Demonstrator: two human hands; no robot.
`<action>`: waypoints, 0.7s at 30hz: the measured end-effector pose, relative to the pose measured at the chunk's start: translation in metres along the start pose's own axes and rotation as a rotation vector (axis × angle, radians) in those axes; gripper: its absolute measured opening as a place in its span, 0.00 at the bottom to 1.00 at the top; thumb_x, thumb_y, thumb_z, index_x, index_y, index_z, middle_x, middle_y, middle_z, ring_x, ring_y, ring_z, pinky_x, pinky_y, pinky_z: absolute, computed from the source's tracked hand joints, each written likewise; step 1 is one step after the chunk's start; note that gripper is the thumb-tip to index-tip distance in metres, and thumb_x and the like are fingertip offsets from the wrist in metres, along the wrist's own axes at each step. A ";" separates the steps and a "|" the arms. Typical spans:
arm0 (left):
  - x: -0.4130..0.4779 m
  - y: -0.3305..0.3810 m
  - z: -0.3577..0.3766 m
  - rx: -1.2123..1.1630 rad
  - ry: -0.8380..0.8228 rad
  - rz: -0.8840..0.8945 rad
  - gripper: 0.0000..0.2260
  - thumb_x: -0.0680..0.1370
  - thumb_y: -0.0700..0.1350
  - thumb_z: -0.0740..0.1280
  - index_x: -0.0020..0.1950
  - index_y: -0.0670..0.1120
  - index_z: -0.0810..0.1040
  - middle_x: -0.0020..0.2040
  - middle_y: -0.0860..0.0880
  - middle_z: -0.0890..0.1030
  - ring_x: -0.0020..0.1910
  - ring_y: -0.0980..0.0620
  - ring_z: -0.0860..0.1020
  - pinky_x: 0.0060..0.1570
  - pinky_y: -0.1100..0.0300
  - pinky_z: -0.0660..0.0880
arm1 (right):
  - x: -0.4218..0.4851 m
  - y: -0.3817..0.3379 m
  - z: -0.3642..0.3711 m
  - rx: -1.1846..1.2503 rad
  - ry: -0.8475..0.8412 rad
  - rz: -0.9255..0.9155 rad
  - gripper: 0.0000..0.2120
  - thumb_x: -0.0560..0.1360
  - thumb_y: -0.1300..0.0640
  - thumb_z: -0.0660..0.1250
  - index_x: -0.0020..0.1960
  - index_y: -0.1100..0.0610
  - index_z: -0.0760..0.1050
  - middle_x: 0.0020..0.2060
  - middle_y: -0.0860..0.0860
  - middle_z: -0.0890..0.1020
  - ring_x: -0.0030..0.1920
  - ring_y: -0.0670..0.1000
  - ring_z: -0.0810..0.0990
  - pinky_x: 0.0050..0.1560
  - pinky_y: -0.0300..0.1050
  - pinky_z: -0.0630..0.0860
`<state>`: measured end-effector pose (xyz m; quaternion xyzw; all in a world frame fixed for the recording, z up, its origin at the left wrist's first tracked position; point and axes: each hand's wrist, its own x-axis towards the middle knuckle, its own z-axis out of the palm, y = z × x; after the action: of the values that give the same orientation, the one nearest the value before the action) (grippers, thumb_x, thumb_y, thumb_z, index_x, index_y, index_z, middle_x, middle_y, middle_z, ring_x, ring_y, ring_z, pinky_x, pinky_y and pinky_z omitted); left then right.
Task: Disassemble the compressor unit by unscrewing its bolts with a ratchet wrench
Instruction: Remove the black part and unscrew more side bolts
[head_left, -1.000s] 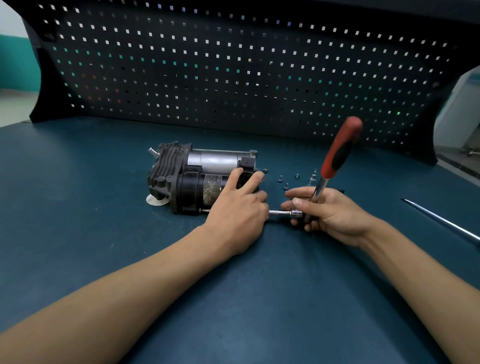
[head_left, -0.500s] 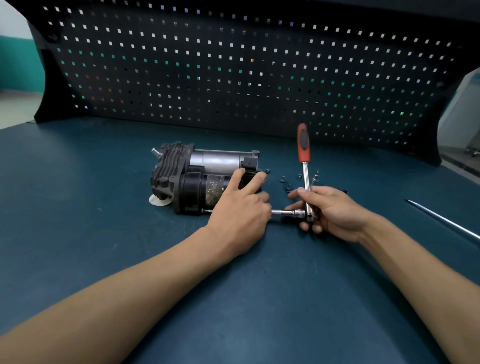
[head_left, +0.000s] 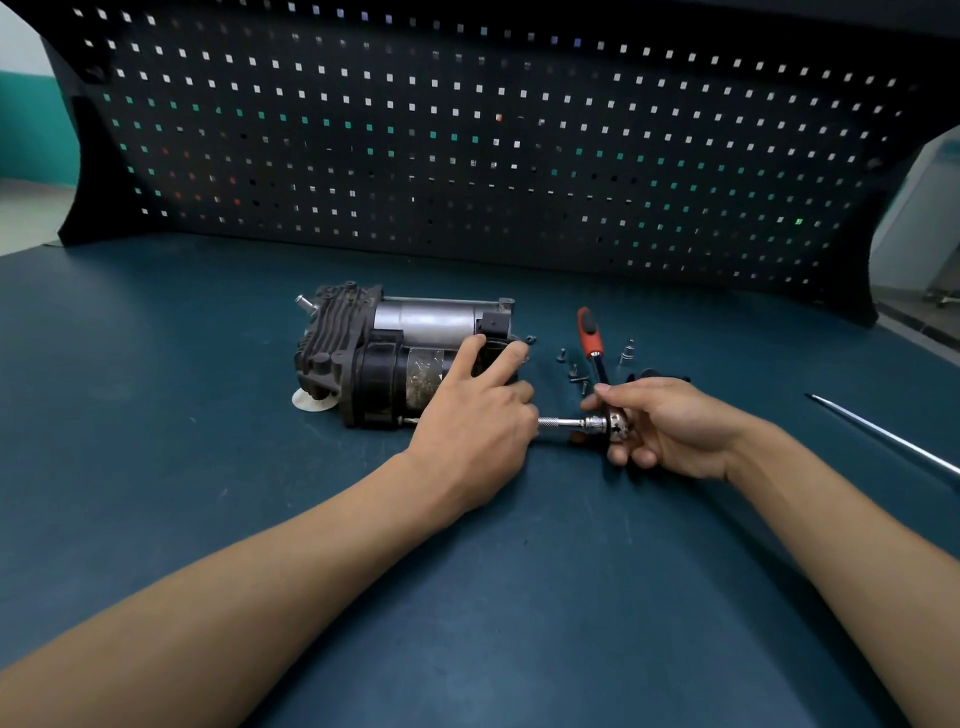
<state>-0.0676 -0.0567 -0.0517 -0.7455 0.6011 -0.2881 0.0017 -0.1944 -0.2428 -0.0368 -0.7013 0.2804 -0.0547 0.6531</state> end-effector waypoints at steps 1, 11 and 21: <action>0.000 0.000 0.000 -0.002 0.006 0.000 0.12 0.81 0.48 0.59 0.47 0.50 0.82 0.48 0.55 0.81 0.74 0.43 0.61 0.70 0.41 0.51 | -0.001 -0.001 0.000 0.011 -0.011 0.014 0.13 0.81 0.53 0.64 0.56 0.62 0.75 0.40 0.60 0.81 0.26 0.53 0.78 0.18 0.38 0.67; -0.001 -0.001 0.001 -0.005 0.043 0.011 0.10 0.79 0.48 0.63 0.43 0.49 0.82 0.44 0.55 0.81 0.71 0.43 0.65 0.70 0.40 0.56 | -0.011 0.004 -0.003 0.084 -0.074 -0.058 0.18 0.69 0.53 0.73 0.55 0.61 0.76 0.41 0.55 0.80 0.30 0.51 0.81 0.24 0.36 0.73; 0.000 -0.003 0.002 -0.021 0.048 0.028 0.12 0.79 0.52 0.63 0.42 0.49 0.83 0.44 0.54 0.81 0.70 0.43 0.67 0.70 0.40 0.57 | -0.019 0.009 -0.010 -0.025 -0.056 -0.285 0.16 0.64 0.61 0.77 0.52 0.55 0.82 0.47 0.55 0.86 0.40 0.58 0.86 0.34 0.40 0.79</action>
<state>-0.0640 -0.0563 -0.0526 -0.7299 0.6141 -0.2996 -0.0166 -0.2175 -0.2426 -0.0380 -0.7433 0.1604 -0.1239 0.6375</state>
